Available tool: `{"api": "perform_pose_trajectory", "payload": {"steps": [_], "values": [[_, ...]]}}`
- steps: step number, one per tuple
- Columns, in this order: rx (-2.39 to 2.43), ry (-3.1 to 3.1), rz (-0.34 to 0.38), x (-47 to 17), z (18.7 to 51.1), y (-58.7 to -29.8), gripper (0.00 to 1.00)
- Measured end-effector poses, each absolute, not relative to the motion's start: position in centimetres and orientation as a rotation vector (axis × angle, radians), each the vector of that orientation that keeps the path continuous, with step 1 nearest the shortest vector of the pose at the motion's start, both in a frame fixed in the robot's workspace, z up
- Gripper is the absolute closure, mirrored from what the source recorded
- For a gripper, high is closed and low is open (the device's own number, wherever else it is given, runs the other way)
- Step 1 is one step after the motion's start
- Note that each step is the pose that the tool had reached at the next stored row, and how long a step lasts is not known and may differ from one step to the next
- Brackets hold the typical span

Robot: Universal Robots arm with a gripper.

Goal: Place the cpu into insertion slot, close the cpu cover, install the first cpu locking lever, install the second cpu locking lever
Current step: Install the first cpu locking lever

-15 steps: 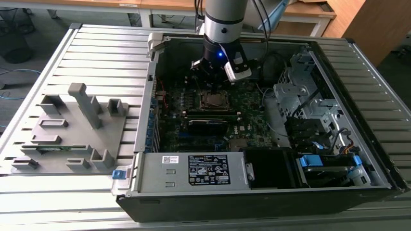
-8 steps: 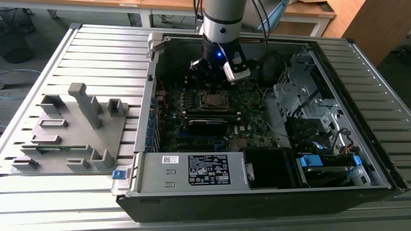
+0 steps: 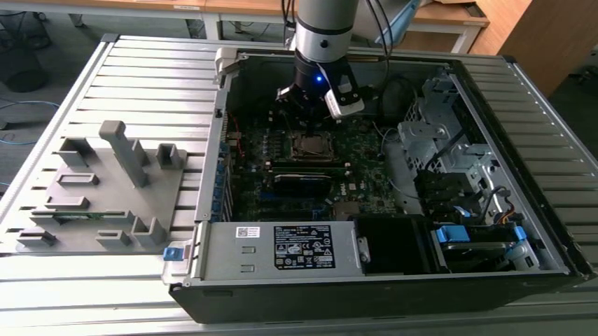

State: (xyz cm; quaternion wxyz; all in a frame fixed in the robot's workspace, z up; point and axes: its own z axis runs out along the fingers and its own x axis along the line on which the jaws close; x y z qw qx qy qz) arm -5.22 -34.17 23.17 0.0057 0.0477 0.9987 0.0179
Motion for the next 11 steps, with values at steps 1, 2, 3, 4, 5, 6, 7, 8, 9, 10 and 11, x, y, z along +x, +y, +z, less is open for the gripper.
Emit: {"api": "perform_pose_trajectory", "payload": {"steps": [1, 2, 3, 4, 5, 6, 7, 8, 9, 10, 11], "values": [[0.149, 3.126, 0.056, -5.22, 23.18, -34.17, 0.89], [0.149, 3.126, 0.056, -5.22, 23.18, -34.16, 0.89], [0.149, 3.126, 0.056, -5.22, 23.19, -34.17, 0.89], [0.149, 3.126, 0.056, -5.22, 23.19, -34.17, 0.89], [0.149, 3.126, 0.056, -5.22, 23.19, -34.17, 0.89], [0.149, 3.126, 0.056, -5.22, 23.2, -34.17, 0.89], [0.149, 3.126, 0.056, -5.22, 23.2, -34.17, 0.89], [0.149, 3.126, 0.056, -5.22, 23.2, -34.17, 0.89], [0.149, 3.126, 0.056, -5.22, 23.2, -34.17, 0.89], [0.149, 3.126, 0.056, -5.22, 23.2, -34.17, 0.89], [0.149, 3.126, 0.056, -5.22, 23.2, -34.17, 0.89]]}}
